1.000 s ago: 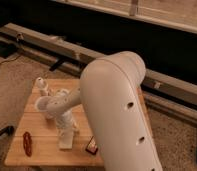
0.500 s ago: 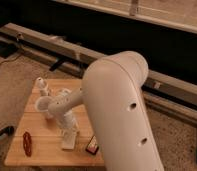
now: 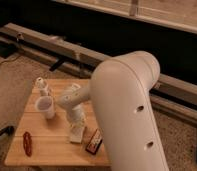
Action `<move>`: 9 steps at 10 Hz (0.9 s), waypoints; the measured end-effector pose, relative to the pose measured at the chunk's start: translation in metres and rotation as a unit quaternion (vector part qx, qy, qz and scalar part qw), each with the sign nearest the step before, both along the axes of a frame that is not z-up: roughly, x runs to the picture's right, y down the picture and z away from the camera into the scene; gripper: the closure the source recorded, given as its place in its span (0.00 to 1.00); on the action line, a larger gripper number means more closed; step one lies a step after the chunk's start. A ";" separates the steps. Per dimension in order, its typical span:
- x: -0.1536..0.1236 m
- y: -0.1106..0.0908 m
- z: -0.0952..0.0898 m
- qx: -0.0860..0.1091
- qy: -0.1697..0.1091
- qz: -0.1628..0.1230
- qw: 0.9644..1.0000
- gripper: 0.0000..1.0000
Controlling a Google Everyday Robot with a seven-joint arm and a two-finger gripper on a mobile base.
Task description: Wipe the white sponge on the table
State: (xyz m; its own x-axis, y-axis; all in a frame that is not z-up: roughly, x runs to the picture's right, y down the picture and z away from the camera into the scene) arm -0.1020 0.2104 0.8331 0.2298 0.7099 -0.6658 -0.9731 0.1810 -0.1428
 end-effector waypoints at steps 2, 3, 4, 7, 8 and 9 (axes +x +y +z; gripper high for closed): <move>0.024 -0.018 0.013 0.009 0.023 0.017 1.000 1.00; 0.036 -0.028 0.021 0.014 0.036 0.027 0.999 1.00; 0.043 -0.034 0.026 0.018 0.044 0.033 0.998 1.00; 0.042 -0.055 0.039 0.031 0.060 0.049 0.997 1.00; 0.032 -0.062 0.042 0.035 0.058 0.055 0.996 1.00; 0.026 -0.066 0.043 0.037 0.056 0.058 0.996 1.00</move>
